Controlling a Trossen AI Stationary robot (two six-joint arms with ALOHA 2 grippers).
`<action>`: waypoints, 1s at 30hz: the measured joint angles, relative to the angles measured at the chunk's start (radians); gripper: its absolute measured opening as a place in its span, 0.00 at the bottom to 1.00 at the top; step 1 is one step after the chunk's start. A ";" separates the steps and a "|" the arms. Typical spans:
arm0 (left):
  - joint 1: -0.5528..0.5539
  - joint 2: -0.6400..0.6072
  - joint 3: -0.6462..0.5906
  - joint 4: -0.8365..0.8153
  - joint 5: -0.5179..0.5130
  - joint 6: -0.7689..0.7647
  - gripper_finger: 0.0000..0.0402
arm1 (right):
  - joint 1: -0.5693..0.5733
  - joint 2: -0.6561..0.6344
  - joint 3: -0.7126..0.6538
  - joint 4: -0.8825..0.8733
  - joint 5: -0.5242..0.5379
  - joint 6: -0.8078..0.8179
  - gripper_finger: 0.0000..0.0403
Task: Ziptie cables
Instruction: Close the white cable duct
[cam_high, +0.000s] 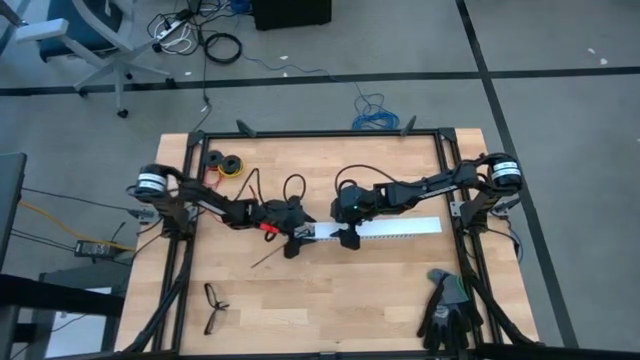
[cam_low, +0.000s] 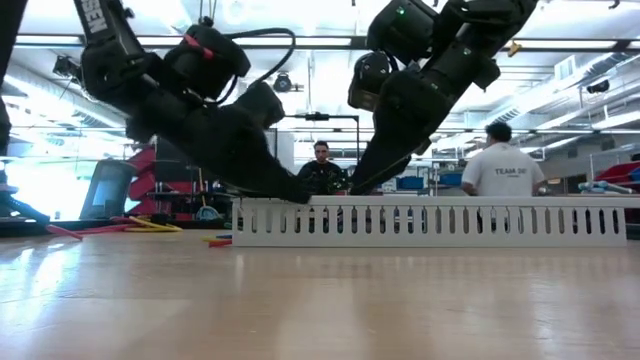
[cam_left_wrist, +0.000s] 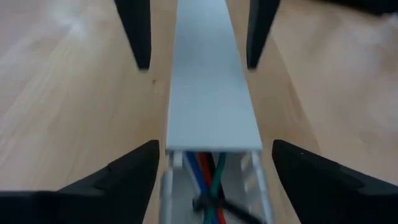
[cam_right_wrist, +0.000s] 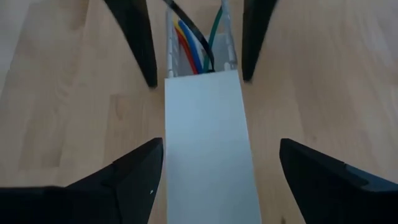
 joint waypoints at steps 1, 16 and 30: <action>0.000 -0.024 0.000 -0.044 0.000 0.000 0.81 | 0.000 -0.003 0.000 -0.008 0.000 0.000 0.77; -0.025 -0.079 -0.123 0.015 -0.032 -0.101 0.80 | 0.000 -0.005 -0.001 -0.019 0.000 0.013 0.77; -0.047 0.030 -0.162 0.217 -0.102 -0.086 0.80 | -0.003 -0.005 -0.001 -0.016 0.002 0.024 0.77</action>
